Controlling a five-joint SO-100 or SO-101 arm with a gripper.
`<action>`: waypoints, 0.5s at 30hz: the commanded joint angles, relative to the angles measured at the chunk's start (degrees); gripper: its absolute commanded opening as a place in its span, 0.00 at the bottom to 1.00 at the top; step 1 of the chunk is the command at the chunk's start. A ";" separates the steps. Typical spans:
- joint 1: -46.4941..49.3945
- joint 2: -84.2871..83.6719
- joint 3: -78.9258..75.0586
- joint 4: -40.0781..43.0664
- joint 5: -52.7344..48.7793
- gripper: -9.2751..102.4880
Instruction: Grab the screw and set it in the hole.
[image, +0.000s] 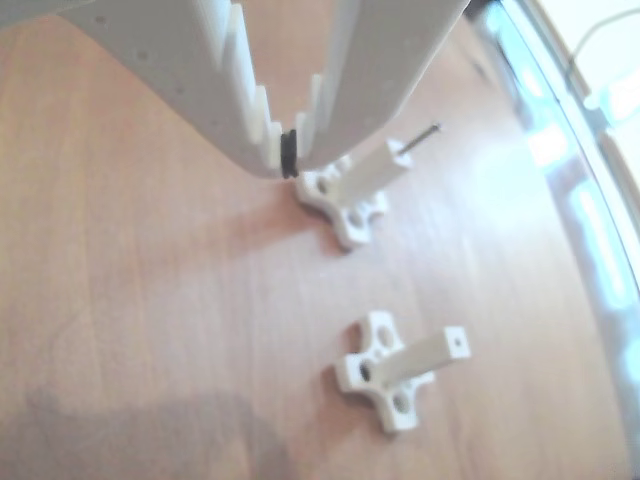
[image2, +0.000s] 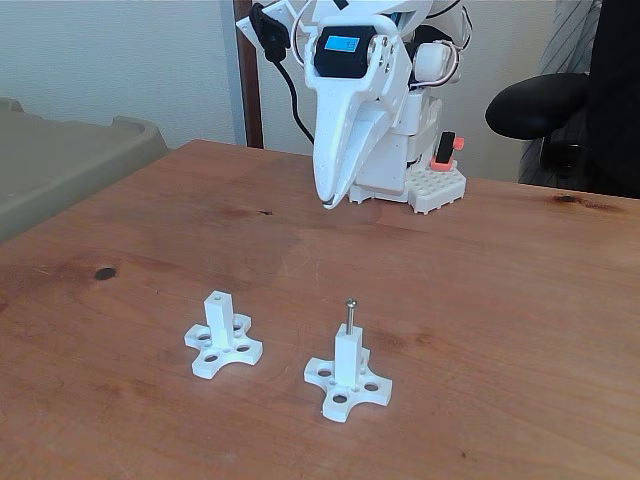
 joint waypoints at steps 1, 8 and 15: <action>1.58 1.14 1.41 1.93 0.44 0.04; 3.60 1.14 1.41 2.11 2.29 0.05; 5.27 1.14 1.49 2.29 4.13 0.04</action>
